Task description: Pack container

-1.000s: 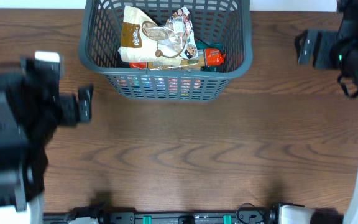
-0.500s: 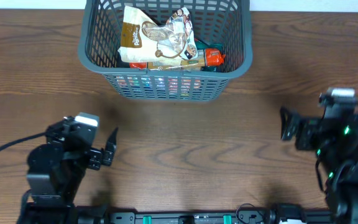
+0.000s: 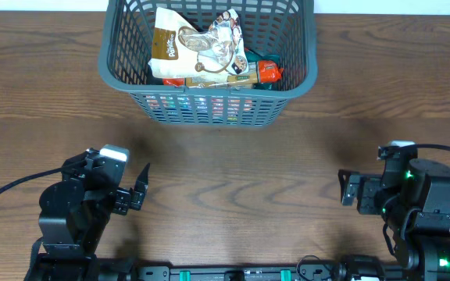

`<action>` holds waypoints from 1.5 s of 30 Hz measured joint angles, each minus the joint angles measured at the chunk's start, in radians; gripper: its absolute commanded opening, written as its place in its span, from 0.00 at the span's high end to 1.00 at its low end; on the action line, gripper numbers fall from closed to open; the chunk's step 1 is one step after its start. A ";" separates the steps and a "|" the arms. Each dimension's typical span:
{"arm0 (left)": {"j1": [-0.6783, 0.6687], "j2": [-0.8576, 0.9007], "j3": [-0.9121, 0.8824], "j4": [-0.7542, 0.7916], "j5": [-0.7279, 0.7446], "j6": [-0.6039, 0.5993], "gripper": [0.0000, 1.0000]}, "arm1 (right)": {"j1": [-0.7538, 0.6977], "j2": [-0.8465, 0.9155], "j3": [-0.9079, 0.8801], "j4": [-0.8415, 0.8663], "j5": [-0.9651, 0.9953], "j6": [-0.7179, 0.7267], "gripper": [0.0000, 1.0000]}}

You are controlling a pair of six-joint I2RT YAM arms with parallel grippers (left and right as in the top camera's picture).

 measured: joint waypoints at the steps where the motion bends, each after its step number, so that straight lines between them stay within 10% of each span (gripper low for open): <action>1: 0.000 0.000 0.000 0.000 0.000 0.000 0.01 | 0.000 0.000 0.000 -0.010 0.000 0.000 0.01; 13: 0.000 0.000 0.000 0.000 0.000 0.000 0.01 | 0.001 -0.029 -0.002 -0.037 0.012 0.000 0.01; 23: 0.000 0.000 0.000 0.003 0.000 0.000 0.01 | 0.084 -0.421 -0.099 0.065 0.010 0.003 0.01; 39: 0.000 -0.001 -0.001 0.003 0.000 0.003 0.01 | 0.168 -0.632 -0.749 0.968 0.012 -0.049 0.01; 45: 0.000 -0.001 -0.001 0.002 0.000 0.003 0.01 | 0.169 -0.659 -0.886 1.024 0.068 -0.049 0.01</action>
